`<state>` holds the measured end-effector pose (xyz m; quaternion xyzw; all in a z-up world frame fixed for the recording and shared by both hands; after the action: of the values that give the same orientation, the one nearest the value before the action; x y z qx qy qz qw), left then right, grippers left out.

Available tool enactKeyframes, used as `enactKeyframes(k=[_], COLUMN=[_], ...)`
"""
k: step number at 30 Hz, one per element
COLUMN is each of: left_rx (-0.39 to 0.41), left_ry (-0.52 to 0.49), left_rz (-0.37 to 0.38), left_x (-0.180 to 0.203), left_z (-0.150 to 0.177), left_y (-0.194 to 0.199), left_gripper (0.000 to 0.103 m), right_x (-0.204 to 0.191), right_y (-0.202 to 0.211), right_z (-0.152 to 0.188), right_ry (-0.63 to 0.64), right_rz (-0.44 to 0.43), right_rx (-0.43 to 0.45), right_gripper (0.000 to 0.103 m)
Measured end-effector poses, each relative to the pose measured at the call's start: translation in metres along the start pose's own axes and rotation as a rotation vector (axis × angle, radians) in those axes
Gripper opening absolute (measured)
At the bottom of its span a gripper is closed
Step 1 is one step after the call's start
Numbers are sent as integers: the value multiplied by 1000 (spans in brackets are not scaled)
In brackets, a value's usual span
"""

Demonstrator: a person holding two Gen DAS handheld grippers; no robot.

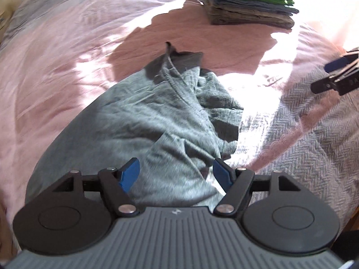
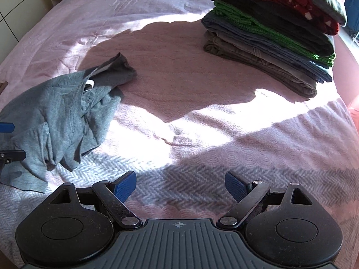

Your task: Fold clothes

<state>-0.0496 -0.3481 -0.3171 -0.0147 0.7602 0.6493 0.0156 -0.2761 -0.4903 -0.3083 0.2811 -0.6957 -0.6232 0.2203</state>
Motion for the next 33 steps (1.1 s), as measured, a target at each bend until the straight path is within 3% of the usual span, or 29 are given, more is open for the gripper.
enactKeyframes(k=[4,7,9,10,11,13,16,21,23,26,27,28,29,31,33], left_rx=[-30,-77,-85,-79,-67,-24,90,317,358,361,356,351,346,334,317], left_ry=[-63,-76,-64,-51,-34,-4,66,379,462,505,512,518,525,520,505], left_rz=[5,61,108,141,181,216,185,94,68,25,25,25,25,37,42], left_x=[-11,-22,-28,-32,-35,-46,-82,-205,-250,-300,-307,-314,-322,-326,-323], left_z=[-13,-12,-10,-9,-8,-7,-9,-15,-17,-28,-29,-29,-30,-25,-18], left_y=[-28,-50,-57,-56,-53,-40,-5,64,76,78,75,71,67,59,56], left_gripper=[70,67,38,15,6,5,4,4,3,3,3,3,3,3,3], right_x=[7,10,9,8,7,1,-13,-45,-57,-69,-72,-75,-76,-80,-79], right_y=[-24,-37,-45,-47,-50,-53,-54,-64,-79,-107,-115,-123,-125,-119,-97], right_z=[-18,-33,-45,-51,-57,-73,-100,-150,-171,-198,-204,-210,-213,-213,-210], right_ry=[17,18,24,28,34,56,92,135,133,88,62,36,9,-25,-20], right_rz=[3,8,1,-5,-11,-31,-89,-218,-293,-360,-388,-424,-493,-636,-588], right_rx=[14,28,42,50,59,85,147,207,188,161,144,127,113,115,172], right_gripper=[89,89,89,89,89,89,88,88,88,88,80,66,40,3,0])
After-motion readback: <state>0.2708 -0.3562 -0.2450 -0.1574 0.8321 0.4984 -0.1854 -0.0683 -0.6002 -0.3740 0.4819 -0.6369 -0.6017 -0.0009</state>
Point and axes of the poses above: each gripper's, at about its wrist camera, not at the fingertips, and y roughly against the way its jaws point, x to its right, z to its underside, the point moved 6 cm from there along -y, roughly the way its jaws point, and after that the axes turned 15 degrees about -x, right-handed, at the moved point
